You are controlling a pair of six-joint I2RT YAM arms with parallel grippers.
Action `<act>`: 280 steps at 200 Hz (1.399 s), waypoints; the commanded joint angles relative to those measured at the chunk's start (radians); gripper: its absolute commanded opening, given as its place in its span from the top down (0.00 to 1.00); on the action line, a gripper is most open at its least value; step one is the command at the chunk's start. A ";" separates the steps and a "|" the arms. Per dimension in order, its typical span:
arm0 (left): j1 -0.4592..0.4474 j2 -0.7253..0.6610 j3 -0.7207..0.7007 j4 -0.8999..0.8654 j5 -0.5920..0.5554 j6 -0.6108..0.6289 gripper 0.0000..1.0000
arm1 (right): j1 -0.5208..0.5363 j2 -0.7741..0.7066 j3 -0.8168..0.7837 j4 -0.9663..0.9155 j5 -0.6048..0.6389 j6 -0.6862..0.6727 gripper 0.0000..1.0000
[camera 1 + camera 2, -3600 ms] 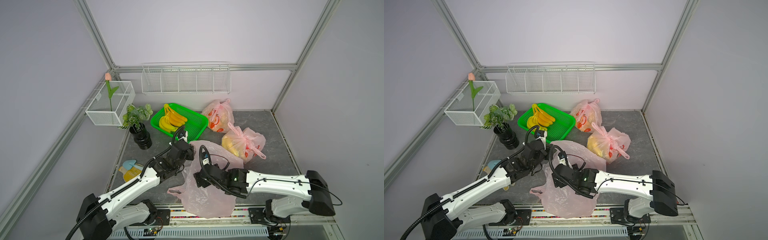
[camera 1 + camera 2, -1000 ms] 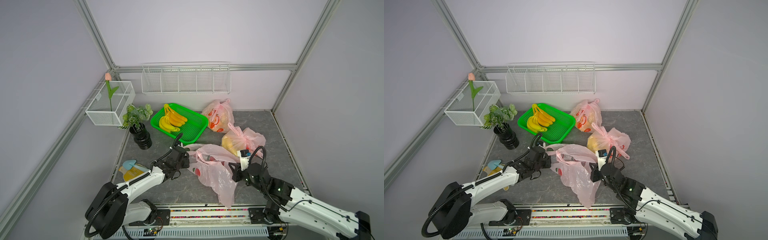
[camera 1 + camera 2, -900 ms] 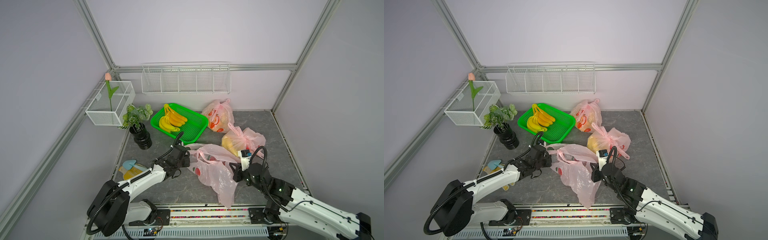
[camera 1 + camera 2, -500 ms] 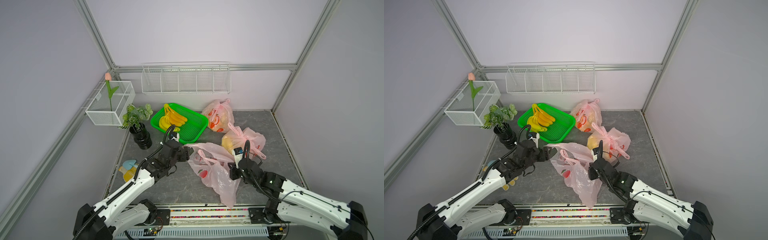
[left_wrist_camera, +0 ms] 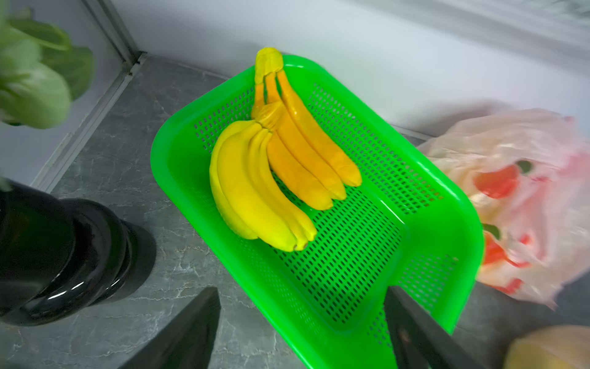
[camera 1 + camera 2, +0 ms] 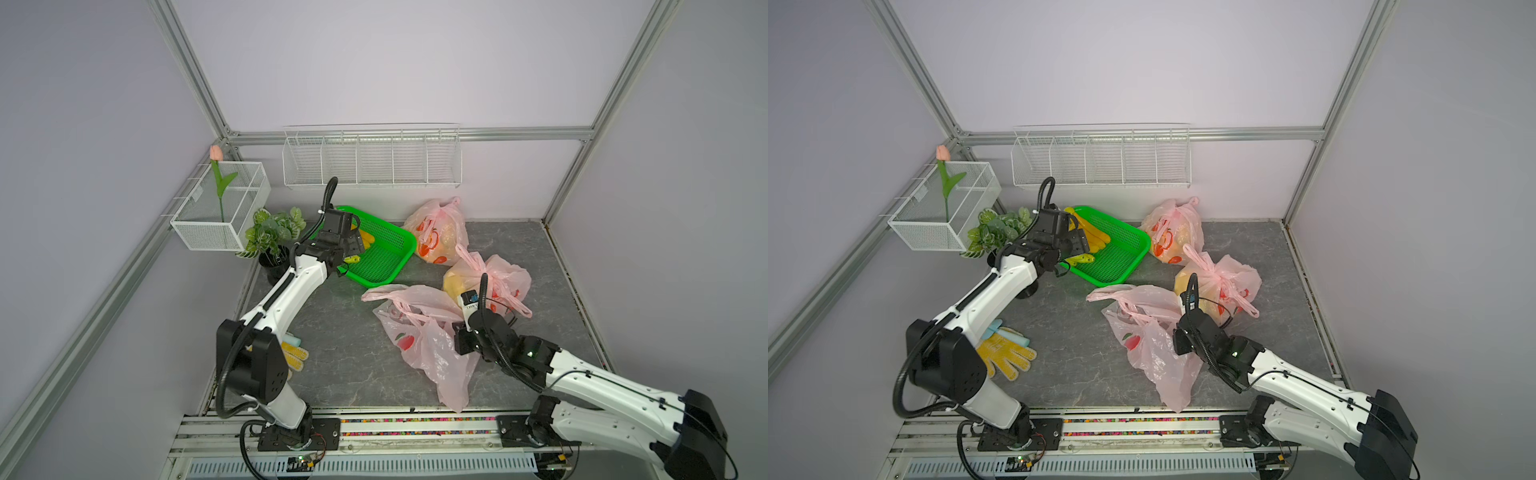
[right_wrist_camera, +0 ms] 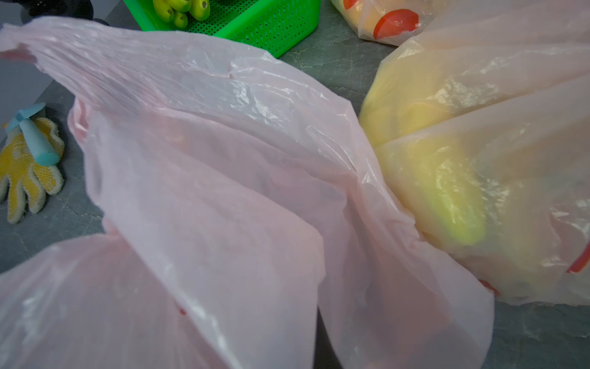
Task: Place the banana into a plastic bag & tie a knot
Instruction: Open the plastic bag at the center of the board, then pick up the banana from the basket.
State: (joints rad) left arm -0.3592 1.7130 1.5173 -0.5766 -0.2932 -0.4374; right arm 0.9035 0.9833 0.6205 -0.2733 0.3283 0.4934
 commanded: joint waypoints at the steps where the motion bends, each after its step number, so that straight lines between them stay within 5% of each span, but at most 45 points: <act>1: 0.034 0.115 0.121 -0.110 -0.053 -0.054 0.20 | -0.014 0.000 -0.031 0.056 -0.031 -0.022 0.93; 39: 0.068 0.278 0.233 -0.144 -0.068 -0.080 0.25 | -0.046 0.000 -0.071 0.097 -0.086 -0.021 0.93; 131: 0.113 0.432 0.304 -0.126 -0.046 -0.100 0.37 | -0.067 0.015 -0.103 0.146 -0.129 -0.008 0.93; 181: 0.119 0.496 0.346 -0.131 0.074 -0.105 0.51 | -0.069 0.019 -0.106 0.152 -0.134 -0.001 0.93; 247: 0.118 0.365 0.238 -0.042 0.092 -0.127 0.77 | -0.069 -0.003 -0.095 0.139 -0.146 0.008 0.93; 280: 0.097 0.249 0.163 -0.002 0.051 -0.129 0.80 | -0.071 -0.003 -0.086 0.111 -0.125 -0.010 0.93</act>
State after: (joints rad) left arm -0.2459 2.0731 1.7161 -0.6159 -0.2092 -0.5457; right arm 0.8391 0.9894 0.5316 -0.1413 0.1921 0.4896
